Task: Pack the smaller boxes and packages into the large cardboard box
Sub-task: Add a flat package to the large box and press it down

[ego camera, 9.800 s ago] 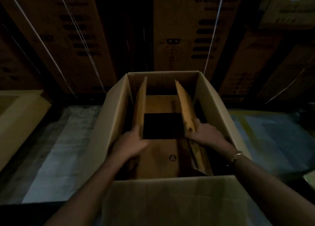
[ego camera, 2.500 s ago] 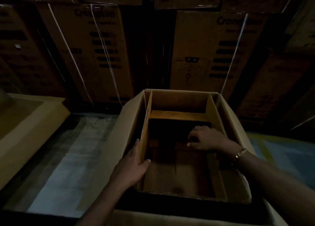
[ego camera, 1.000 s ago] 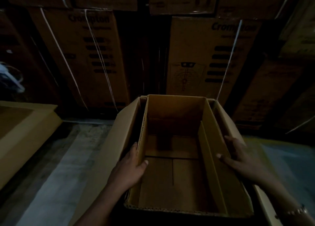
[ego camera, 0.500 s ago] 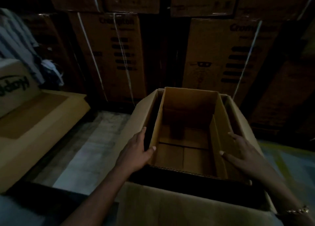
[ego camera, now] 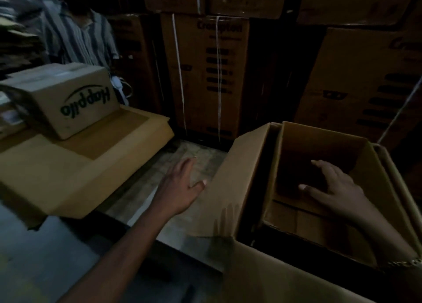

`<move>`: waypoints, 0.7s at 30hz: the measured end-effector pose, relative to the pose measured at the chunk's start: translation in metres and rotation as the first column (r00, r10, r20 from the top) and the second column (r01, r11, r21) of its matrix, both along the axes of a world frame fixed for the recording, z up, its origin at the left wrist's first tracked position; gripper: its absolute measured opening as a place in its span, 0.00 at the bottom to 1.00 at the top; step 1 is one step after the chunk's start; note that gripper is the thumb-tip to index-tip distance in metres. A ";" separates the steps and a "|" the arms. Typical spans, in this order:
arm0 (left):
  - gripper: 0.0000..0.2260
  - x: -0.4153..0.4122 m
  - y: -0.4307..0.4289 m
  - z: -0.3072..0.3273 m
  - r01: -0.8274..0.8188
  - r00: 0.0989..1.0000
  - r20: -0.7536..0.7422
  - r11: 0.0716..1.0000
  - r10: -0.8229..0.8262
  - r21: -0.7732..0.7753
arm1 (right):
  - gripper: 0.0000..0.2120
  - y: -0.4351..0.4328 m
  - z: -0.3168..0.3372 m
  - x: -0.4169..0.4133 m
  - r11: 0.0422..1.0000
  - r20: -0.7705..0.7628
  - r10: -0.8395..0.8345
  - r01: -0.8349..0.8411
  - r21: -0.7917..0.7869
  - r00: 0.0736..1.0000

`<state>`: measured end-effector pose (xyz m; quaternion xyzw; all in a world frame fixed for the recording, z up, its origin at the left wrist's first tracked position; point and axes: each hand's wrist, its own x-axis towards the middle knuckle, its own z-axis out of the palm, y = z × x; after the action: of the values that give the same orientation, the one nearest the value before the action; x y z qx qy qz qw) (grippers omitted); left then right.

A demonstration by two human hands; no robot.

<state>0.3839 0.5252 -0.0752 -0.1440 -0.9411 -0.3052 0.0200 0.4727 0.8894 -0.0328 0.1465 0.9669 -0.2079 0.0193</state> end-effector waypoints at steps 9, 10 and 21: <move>0.31 -0.061 -0.173 0.010 -0.069 0.997 -0.042 0.996 0.067 -0.063 | 0.36 -0.180 0.008 -0.095 0.994 -0.084 0.106 -0.105 0.014 0.991; 0.31 -0.067 -0.194 0.011 -0.081 0.996 -0.048 0.994 0.077 -0.075 | 0.37 -0.201 0.007 -0.107 0.991 -0.089 0.130 -0.129 0.018 0.987; 0.31 -0.114 -0.363 0.017 -0.255 0.966 -0.077 0.961 0.247 -0.105 | 0.39 -0.370 0.010 -0.212 0.939 -0.075 0.345 -0.343 0.039 0.936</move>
<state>0.2701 0.1622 -0.0585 -0.0339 -0.9665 -0.2415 0.0799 0.2607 0.5193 -0.0223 -0.0331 0.9802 -0.1947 0.0145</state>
